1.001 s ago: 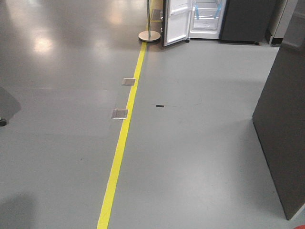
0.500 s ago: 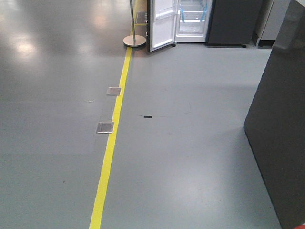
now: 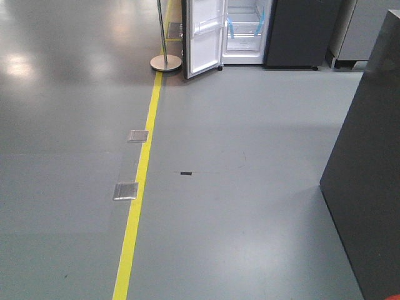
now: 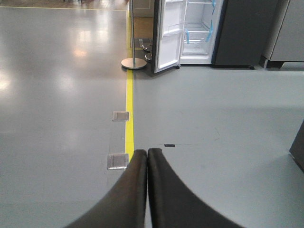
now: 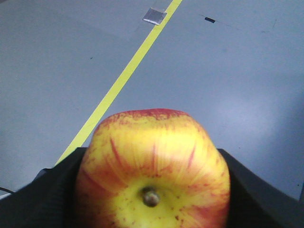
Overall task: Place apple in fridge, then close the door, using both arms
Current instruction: 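Drive the base along the yellow line toward the open refrigerator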
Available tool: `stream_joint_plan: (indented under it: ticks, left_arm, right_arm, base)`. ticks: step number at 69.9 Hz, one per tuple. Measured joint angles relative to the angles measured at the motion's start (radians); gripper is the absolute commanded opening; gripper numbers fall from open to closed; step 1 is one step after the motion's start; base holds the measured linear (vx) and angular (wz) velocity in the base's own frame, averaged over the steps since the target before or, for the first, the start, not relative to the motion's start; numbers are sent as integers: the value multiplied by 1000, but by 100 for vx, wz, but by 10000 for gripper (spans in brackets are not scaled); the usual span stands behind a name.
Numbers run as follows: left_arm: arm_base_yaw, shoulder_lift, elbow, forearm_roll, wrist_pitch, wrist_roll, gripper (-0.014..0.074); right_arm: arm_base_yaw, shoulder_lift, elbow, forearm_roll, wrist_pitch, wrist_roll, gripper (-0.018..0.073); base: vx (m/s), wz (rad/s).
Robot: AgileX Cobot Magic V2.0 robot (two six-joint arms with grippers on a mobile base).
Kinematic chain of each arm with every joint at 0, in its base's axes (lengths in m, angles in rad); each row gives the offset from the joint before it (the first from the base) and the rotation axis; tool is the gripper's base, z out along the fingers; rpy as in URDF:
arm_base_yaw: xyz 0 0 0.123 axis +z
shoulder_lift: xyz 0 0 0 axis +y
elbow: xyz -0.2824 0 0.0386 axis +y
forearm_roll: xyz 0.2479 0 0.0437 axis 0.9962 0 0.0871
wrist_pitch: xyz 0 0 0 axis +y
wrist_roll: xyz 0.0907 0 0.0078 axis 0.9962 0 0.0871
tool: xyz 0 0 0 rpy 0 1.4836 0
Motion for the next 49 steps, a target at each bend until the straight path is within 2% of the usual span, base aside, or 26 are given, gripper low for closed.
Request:
stream_joint_plan:
  ticks: [49]
  left_arm:
    - [0, 0, 0, 0, 0, 0, -6]
  right_arm:
    - [0, 0, 0, 0, 0, 0, 381]
  base:
    - [34, -5]
